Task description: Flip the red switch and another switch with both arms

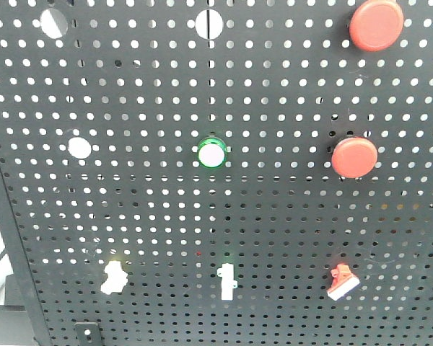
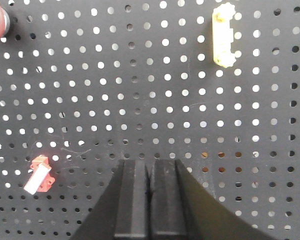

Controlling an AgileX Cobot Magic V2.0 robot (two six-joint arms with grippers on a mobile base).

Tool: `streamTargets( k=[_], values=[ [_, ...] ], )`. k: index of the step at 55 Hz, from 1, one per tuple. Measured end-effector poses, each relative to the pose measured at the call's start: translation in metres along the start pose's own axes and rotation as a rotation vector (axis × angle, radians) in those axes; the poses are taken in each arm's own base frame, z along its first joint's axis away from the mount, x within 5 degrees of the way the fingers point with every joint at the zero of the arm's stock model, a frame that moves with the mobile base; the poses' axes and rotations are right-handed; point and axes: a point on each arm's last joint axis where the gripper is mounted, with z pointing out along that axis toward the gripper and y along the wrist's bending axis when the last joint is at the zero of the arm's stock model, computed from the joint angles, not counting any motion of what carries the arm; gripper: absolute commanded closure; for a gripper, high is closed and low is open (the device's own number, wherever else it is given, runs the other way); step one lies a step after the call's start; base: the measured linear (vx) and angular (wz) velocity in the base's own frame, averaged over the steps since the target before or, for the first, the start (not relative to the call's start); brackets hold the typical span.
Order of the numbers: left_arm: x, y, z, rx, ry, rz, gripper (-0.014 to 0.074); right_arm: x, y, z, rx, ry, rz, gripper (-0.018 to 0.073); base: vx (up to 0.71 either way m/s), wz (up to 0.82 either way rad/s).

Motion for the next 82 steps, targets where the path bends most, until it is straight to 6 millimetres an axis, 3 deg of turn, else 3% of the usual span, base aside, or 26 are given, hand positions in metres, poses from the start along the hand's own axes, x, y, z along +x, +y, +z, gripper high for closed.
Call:
streamTargets(
  k=[46,56,62,68,73,82],
  values=[
    [0.0,0.0,0.0,0.0,0.0,0.0,0.0594,0.0,0.0,0.0,-0.002,0.0,0.01,0.0566,0.0,0.0],
    [0.0,0.0,0.0,0.0,0.0,0.0,0.0594,0.002,0.02,0.0,-0.208,-0.022,0.136,0.0566,0.0,0.0],
    [0.0,0.0,0.0,0.0,0.0,0.0,0.0594,0.017,0.047,-0.002,-0.497,0.049,-0.027,0.0566,0.0,0.0],
    [0.0,0.0,0.0,0.0,0.0,0.0,0.0594,0.046,0.062,-0.006,-0.673,0.33,-0.133,0.0566,0.0,0.0],
    [0.0,0.0,0.0,0.0,0.0,0.0,0.0594,0.066,0.056,-0.003,-0.584,0.548,-0.082,0.0566,0.0,0.0],
    [0.0,0.0,0.0,0.0,0.0,0.0,0.0594,0.094,0.033,0.001,-0.305,0.599,-0.058,0.0566,0.0,0.0]
  ],
)
